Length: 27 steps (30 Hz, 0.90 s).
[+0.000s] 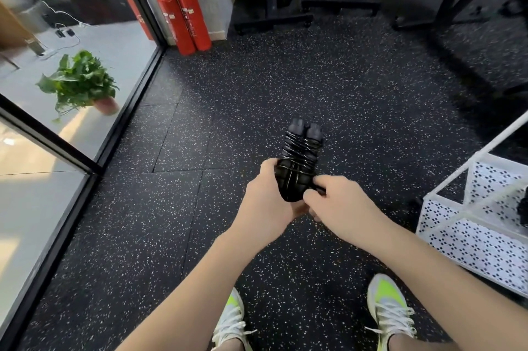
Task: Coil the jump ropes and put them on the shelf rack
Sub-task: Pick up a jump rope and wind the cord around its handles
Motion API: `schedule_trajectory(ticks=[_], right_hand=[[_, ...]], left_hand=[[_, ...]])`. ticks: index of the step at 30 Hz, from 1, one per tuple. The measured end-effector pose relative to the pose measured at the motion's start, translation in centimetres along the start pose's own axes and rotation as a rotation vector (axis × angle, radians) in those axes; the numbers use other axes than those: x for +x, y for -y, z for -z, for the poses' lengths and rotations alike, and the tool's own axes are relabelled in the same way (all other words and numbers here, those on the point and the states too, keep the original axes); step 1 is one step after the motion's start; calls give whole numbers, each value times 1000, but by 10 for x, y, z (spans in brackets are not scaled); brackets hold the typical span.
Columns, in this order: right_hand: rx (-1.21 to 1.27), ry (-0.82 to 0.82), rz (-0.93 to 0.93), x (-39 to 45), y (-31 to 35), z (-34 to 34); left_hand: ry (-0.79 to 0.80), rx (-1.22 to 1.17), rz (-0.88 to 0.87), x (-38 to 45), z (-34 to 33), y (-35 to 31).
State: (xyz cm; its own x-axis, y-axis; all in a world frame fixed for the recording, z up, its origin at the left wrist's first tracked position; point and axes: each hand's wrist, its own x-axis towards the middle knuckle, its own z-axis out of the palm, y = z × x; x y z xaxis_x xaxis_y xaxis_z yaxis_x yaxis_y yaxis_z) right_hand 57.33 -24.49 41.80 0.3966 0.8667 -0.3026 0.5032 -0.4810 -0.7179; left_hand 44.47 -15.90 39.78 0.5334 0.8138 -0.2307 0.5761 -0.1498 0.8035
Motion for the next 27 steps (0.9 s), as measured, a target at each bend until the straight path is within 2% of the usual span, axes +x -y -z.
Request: schedule_trajectory(ticks=[4,6,9,13,16,18,22,24,27], right_hand=[[88,-138,93,-13,5,4],[182,-111,129,-20,9,6],[115,-58,187,-24,11,7],[139,54,220,-26,12,18],[124,36,277,-22,8,22],[40,-15,336,-16,4,20],[177,-235,436,-9,0,16],[163,-342,483,-6,-1,14],[219,-394,438,-3,0,12]], left_hand=[[-87,-10,21,0,-2,-5],[-138,-12,12,1,0,-8],[-181,-75,-4,1,0,-11],[-150,-134,-20,0,-1,-9],[-140,-138,-19,1,2,-5],[-137,-137,-36,1,4,-5],[-95,-134,-112,-5,0,-9],[-83,-118,-133,-8,-7,-9],[-84,-103,-129,-11,-15,-11]])
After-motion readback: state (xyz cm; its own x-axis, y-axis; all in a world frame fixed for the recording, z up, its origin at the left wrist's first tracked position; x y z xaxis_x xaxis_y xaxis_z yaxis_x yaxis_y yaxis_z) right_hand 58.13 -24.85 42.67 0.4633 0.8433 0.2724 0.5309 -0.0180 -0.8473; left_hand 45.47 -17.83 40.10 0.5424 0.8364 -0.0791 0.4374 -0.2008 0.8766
